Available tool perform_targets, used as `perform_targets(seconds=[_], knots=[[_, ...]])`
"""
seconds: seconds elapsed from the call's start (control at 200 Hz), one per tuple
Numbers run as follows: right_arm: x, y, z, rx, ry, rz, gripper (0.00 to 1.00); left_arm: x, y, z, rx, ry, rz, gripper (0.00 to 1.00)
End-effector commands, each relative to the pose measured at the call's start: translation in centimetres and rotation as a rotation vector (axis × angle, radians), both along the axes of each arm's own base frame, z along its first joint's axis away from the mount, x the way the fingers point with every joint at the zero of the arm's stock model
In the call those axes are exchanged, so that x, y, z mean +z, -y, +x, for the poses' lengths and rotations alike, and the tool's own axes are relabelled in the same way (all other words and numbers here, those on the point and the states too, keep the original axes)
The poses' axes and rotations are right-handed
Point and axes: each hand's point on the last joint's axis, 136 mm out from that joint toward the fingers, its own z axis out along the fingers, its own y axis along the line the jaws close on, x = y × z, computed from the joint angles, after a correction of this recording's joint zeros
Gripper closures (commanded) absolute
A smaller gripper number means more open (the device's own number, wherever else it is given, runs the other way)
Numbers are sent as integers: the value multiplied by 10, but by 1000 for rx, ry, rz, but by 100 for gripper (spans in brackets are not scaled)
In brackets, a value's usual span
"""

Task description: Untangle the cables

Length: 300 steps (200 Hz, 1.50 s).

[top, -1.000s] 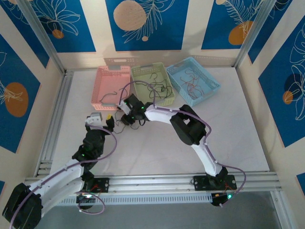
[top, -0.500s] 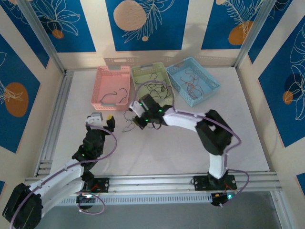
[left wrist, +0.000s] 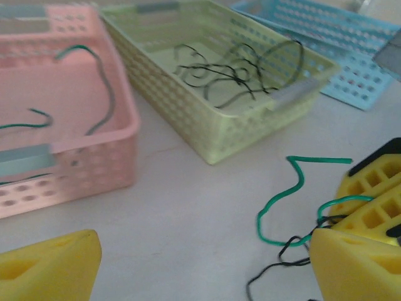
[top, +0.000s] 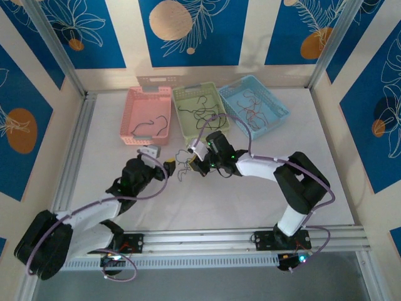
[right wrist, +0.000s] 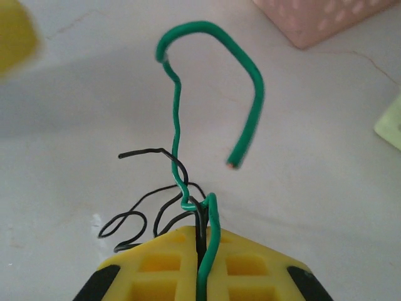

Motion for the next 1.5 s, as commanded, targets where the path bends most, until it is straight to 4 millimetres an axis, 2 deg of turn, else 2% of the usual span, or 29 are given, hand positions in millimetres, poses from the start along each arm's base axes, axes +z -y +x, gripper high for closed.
perform_targets(seconds=[0.0,0.195,0.34,0.45,0.54,0.65,0.755,0.82,0.9,0.975,1.215,1.336,1.496], knots=[[29,-11,-11,83,55,91,99,11,20,0,-107,-9,-23,15],[26,-15,-20,121,43,84,100,11,10,4,-48,0,-17,15],[27,-19,-30,167,44,95,100,9,15,4,-73,-11,-14,17],[26,-22,-36,188,41,98,100,8,18,3,-92,-15,-15,27],[27,-23,-38,203,41,102,100,8,21,3,-107,-19,-16,41],[24,-25,-42,217,35,97,100,6,24,3,-122,-24,-13,47],[22,-26,-44,227,37,89,100,6,26,2,-134,-26,-15,50],[21,-26,-45,230,40,84,100,7,27,2,-140,-24,-14,55],[21,-27,-44,229,47,80,100,7,26,2,-134,-22,-13,67],[20,-27,-43,223,53,74,100,7,22,3,-113,-19,-11,80],[18,-26,-35,177,119,37,100,13,-1,8,22,10,-15,100],[21,-23,-26,125,182,30,100,20,-19,9,119,52,-59,100],[34,-22,-23,91,259,69,100,25,-38,9,214,63,-250,100]])
